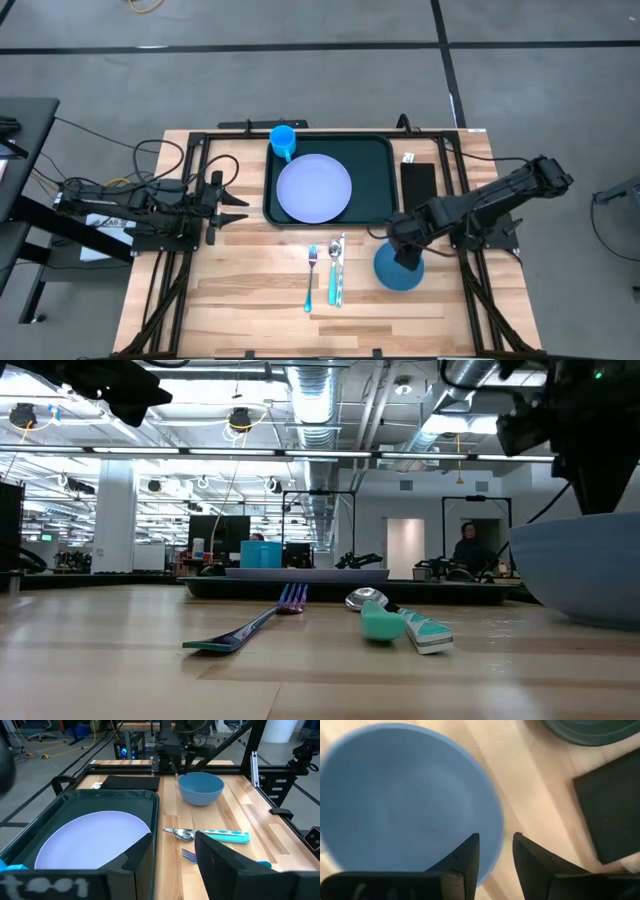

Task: Set up tray
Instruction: Put the blue bowl on the violet plate

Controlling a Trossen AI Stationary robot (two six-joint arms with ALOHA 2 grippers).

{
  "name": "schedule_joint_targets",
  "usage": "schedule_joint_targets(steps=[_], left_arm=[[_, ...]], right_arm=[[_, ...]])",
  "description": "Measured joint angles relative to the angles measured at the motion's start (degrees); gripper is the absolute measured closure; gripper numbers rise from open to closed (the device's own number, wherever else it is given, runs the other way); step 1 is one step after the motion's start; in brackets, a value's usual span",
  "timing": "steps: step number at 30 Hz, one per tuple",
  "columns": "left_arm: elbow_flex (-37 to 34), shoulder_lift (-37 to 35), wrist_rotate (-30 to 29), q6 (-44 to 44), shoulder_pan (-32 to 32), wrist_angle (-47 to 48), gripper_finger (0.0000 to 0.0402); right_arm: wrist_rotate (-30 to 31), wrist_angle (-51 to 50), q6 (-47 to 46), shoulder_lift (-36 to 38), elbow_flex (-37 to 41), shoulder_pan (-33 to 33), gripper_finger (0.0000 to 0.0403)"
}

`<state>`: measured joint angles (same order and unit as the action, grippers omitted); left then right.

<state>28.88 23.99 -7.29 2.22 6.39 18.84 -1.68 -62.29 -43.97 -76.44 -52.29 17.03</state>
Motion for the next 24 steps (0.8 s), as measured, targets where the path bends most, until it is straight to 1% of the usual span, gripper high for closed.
schedule_joint_targets(steps=[8,15,21,24], left_arm=[[0.0,0.0,0.0,0.0,0.0,0.3,0.0269],[0.0,0.0,0.0,0.1,0.0,1.1,0.0269],[0.0,0.0,0.0,0.1,0.0,1.2,0.0269],[0.0,0.0,0.0,0.1,0.0,1.2,0.0269]], right_arm=[[-2.9,3.8,7.7,-1.6,0.4,-3.9,0.0295],[-2.9,4.1,10.8,-1.6,0.4,-6.0,0.0295],[-3.2,4.7,11.2,-1.6,0.4,-6.6,0.0295],[-4.4,5.3,11.5,-1.6,0.4,-6.6,0.0295]])
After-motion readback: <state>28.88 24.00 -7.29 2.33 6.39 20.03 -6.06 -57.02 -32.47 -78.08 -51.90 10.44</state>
